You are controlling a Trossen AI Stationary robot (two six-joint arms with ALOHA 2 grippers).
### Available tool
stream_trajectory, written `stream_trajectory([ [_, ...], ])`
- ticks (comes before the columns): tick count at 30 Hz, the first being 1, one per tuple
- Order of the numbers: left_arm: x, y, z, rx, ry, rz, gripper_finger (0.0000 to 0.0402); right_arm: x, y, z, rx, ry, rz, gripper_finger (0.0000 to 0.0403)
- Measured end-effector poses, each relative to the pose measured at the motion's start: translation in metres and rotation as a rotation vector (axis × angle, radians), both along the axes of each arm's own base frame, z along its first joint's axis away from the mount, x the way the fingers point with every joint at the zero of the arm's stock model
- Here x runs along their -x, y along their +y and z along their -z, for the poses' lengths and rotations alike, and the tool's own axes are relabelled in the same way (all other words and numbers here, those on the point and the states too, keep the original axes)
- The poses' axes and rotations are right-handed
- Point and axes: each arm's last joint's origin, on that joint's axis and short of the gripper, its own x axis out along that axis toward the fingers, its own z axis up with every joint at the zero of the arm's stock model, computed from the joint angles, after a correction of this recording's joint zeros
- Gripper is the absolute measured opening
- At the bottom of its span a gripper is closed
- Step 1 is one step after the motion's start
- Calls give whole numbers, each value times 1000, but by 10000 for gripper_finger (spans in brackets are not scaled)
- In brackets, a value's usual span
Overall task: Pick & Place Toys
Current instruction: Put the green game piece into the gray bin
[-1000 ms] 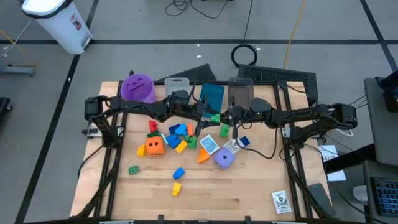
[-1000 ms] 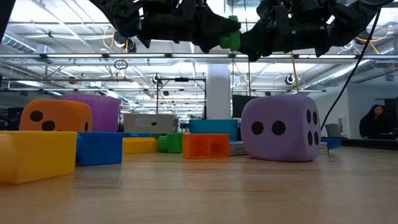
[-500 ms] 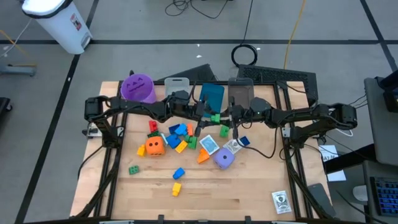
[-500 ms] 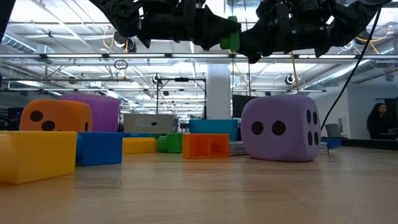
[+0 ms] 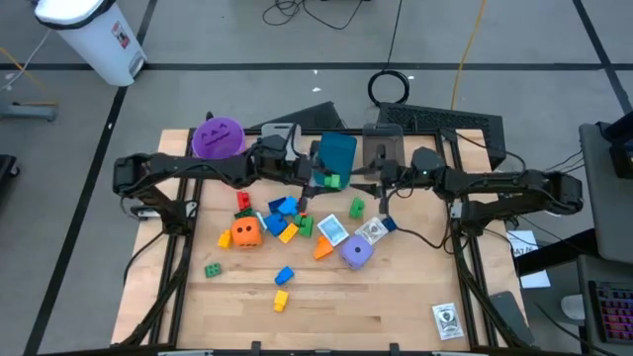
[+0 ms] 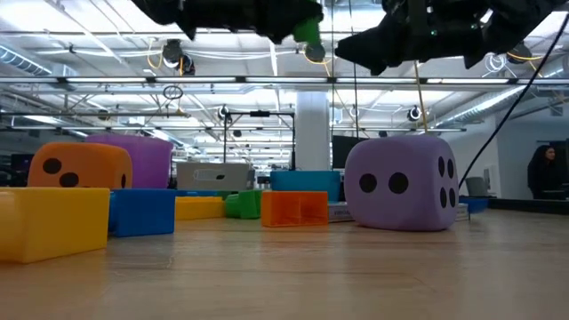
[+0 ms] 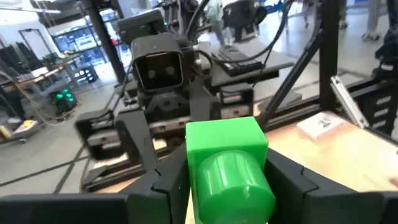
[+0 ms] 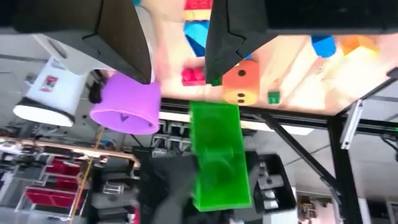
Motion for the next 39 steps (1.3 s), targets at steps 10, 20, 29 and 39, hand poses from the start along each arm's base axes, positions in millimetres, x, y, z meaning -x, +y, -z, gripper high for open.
stream_trajectory([
  [10, 70, 11, -40, -289, 214, -514, 151, 22, 5, -10, -16, 46, 5, 145],
  [20, 105, 84, -21, -234, 435, -726, 151, 15, 17, 17, -242, 119, -37, 142],
  [29, 96, 126, 29, -190, 658, -747, 151, 12, 31, 56, -364, 142, 0, 135],
  [39, 72, 130, 87, -131, 937, -641, 150, 8, 41, 65, -350, 138, 78, 134],
])
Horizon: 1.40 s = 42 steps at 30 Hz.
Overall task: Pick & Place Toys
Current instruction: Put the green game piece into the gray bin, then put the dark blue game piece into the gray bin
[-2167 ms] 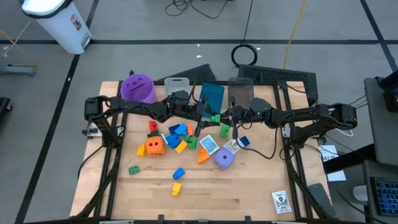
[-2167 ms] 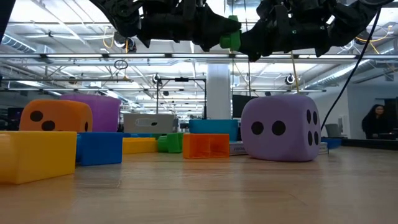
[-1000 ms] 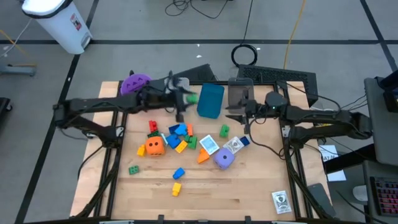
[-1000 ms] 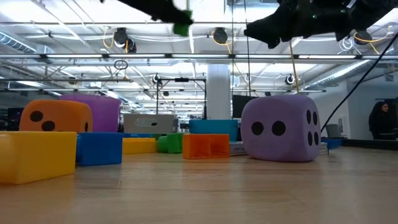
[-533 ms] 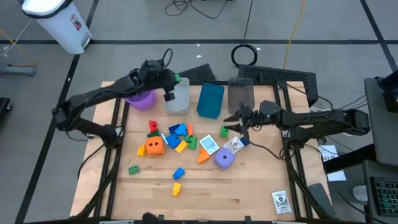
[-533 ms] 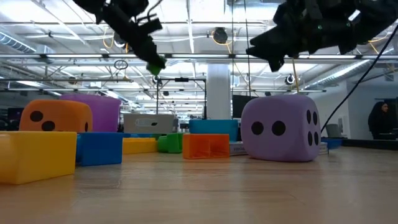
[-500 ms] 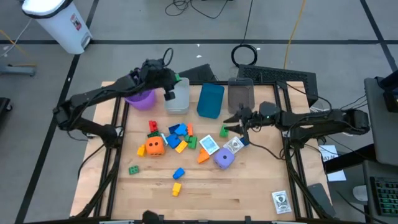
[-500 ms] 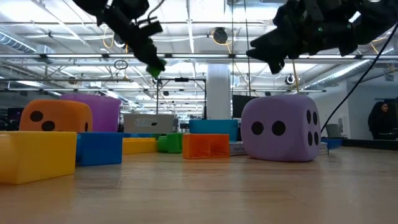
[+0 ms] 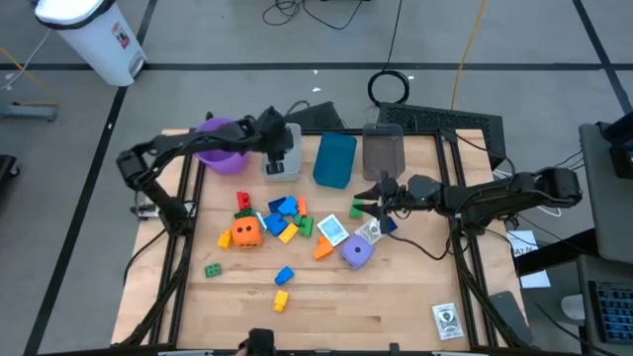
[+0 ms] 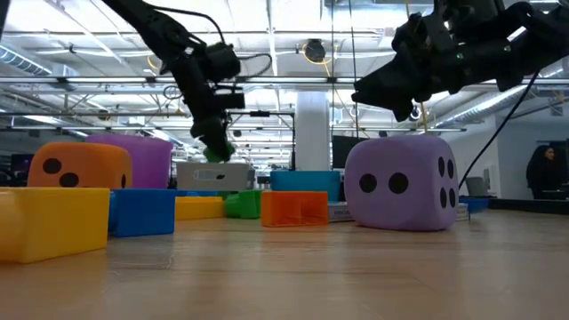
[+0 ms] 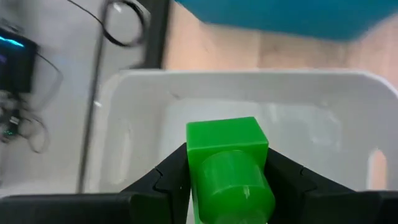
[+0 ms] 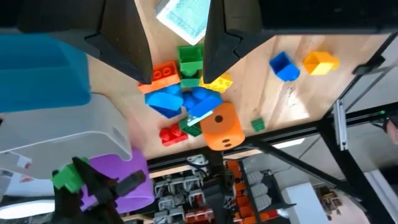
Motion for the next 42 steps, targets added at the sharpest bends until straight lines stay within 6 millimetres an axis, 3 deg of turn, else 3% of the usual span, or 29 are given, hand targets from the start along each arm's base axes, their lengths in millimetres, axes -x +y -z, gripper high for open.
stream_trajectory([
  [8, -30, 8, 6, 124, 150, -2, 150, -1, 9, 2, -22, 14, -35, 133],
  [18, -51, 13, 21, 251, 238, 2, 150, 0, 20, 6, -16, 52, -87, 128],
  [27, -53, 15, 34, 276, 268, -14, 153, 0, 18, 7, 2, 68, -33, 128],
  [36, -53, 15, 33, 276, 266, -19, 214, 0, 18, 8, 20, 78, -37, 128],
  [42, -46, 14, 14, 185, 277, -42, 228, 0, 18, 8, 20, 78, -37, 128],
])
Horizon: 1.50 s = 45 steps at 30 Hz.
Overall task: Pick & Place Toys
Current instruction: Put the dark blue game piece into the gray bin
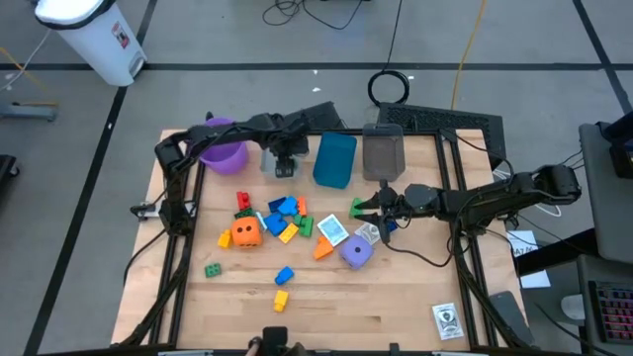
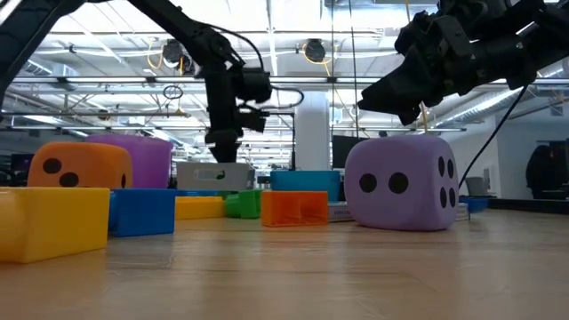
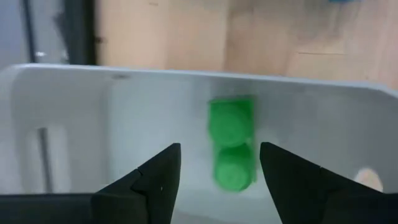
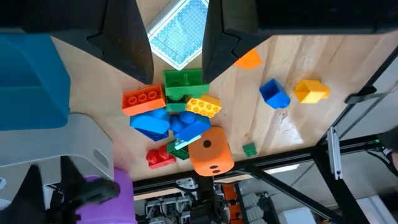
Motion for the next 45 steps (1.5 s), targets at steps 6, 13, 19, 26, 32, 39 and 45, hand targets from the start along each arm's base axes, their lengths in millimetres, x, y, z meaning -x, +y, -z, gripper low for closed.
stream_trajectory([
  [6, 15, -8, -51, -56, -138, 9, 229, 0, 0, 0, 7, 0, -2, 128],
  [13, 50, -16, -113, -13, -403, 38, 230, 0, 0, 0, 22, 1, -5, 128],
  [19, 73, -21, -143, 267, -701, 144, 230, 0, 0, 0, 46, -2, -11, 128],
  [26, 56, -48, -109, 519, -781, 313, 230, -1, 0, -4, 83, -40, -18, 128],
  [32, 25, -87, -76, 555, -862, 409, 230, -2, 0, -7, 130, -71, -26, 128],
  [39, 2, -131, -78, 493, -949, 491, 230, -2, 0, -12, 222, -119, -39, 128],
  [45, -13, -174, -90, 417, -1052, 616, 230, -3, 0, -18, 306, -177, -45, 128],
])
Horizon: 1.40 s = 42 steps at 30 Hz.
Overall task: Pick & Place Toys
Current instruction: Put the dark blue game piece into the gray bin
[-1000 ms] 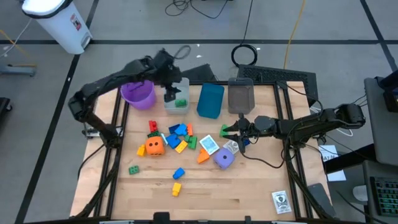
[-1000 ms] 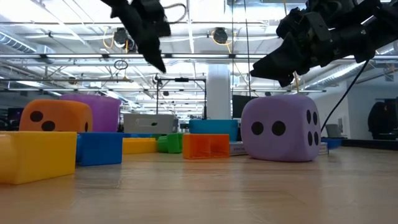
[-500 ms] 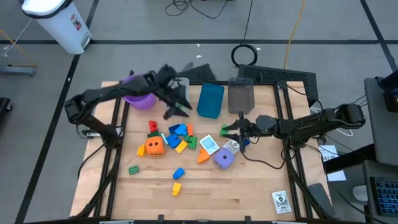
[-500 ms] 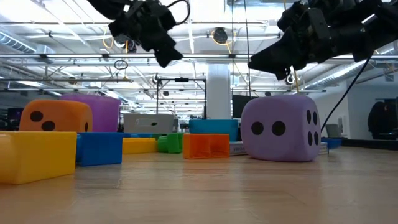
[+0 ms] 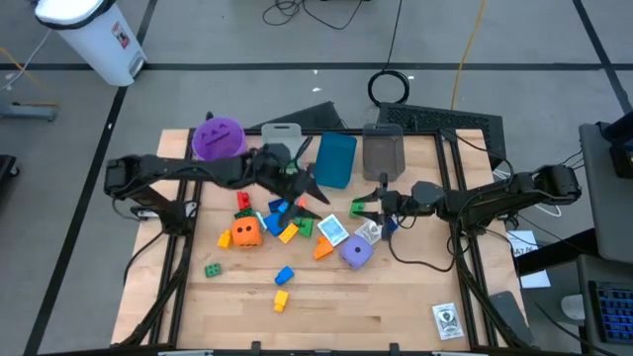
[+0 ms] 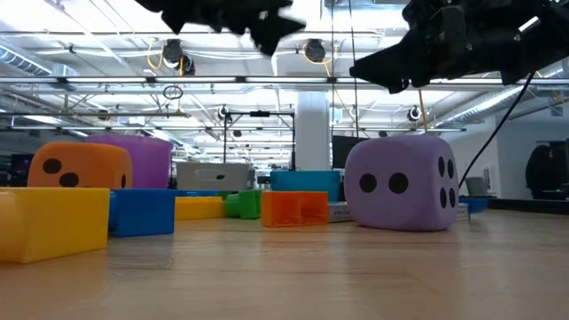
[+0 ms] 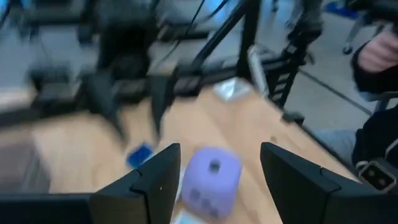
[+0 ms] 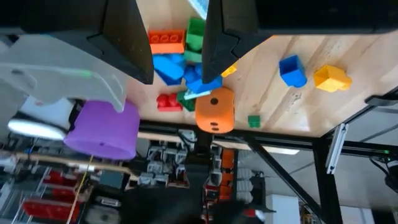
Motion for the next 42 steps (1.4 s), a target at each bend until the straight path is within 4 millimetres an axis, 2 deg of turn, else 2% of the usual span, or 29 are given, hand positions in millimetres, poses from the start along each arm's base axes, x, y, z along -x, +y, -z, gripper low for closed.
stream_trajectory([
  [5, -7, -28, -12, -84, -191, 96, 230, 0, 0, -1, 14, -11, -4, 128],
  [10, -7, -28, -11, -134, -207, 108, 230, 0, 0, -1, 4, -11, -7, 128],
  [16, -3, -10, 1, -162, -96, 72, 230, 0, 0, -1, 4, -11, -7, 128],
  [20, -2, 5, 2, -181, -97, 35, 230, 0, 0, -1, 3, -11, -7, 128],
  [24, 4, 22, 16, -174, -113, -29, 230, 0, 0, -1, 3, -11, -8, 128],
  [29, 11, 48, 28, -167, -183, -300, 230, 0, 0, -1, 3, -11, -8, 128],
  [32, 13, 60, 23, -187, -254, -498, 230, 0, 0, -1, 3, -10, -8, 128],
  [36, 16, 74, 6, -205, -382, -658, 230, 0, 0, -2, -20, -16, -7, 128],
  [42, 22, 98, -10, -102, -436, -811, 230, 0, 0, -13, -366, -139, -10, 128],
])
